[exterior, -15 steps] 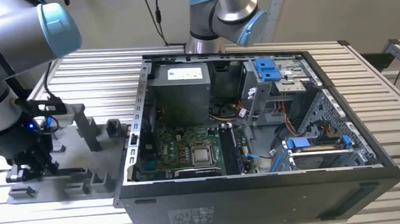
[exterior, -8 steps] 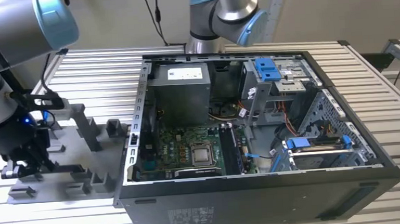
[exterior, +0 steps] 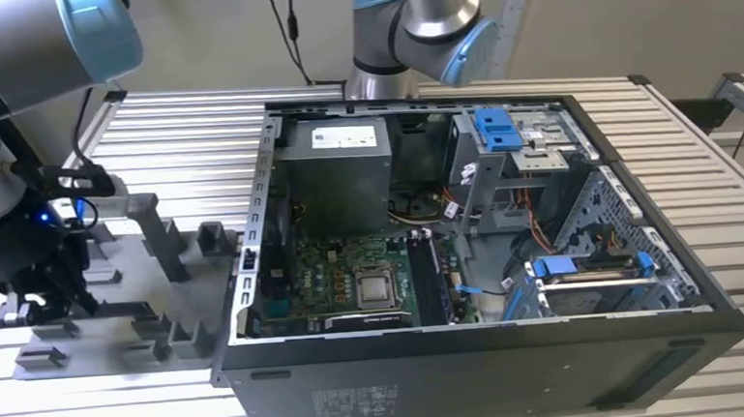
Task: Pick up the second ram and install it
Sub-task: 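Pick up the second ram and move it above second insertion slot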
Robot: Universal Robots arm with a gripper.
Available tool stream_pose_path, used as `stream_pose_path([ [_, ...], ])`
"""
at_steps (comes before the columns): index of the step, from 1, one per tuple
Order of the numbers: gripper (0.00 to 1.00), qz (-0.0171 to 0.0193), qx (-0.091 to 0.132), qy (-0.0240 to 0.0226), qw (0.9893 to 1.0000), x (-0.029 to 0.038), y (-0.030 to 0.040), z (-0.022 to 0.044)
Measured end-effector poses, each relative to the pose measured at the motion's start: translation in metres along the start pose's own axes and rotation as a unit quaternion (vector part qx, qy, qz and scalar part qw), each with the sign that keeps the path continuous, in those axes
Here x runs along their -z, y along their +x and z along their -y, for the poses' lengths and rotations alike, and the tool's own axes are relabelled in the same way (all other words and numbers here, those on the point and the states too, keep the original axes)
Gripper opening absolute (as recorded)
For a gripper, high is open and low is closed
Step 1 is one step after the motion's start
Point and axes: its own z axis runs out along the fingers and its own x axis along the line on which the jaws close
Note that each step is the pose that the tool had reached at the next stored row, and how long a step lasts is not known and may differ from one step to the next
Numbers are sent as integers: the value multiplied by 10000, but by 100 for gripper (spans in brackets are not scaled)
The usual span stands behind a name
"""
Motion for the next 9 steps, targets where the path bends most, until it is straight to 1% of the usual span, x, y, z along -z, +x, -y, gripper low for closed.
stream_pose_path([
  [9, 14, 0, 0, 0, 10000, 146, -3, 0],
])
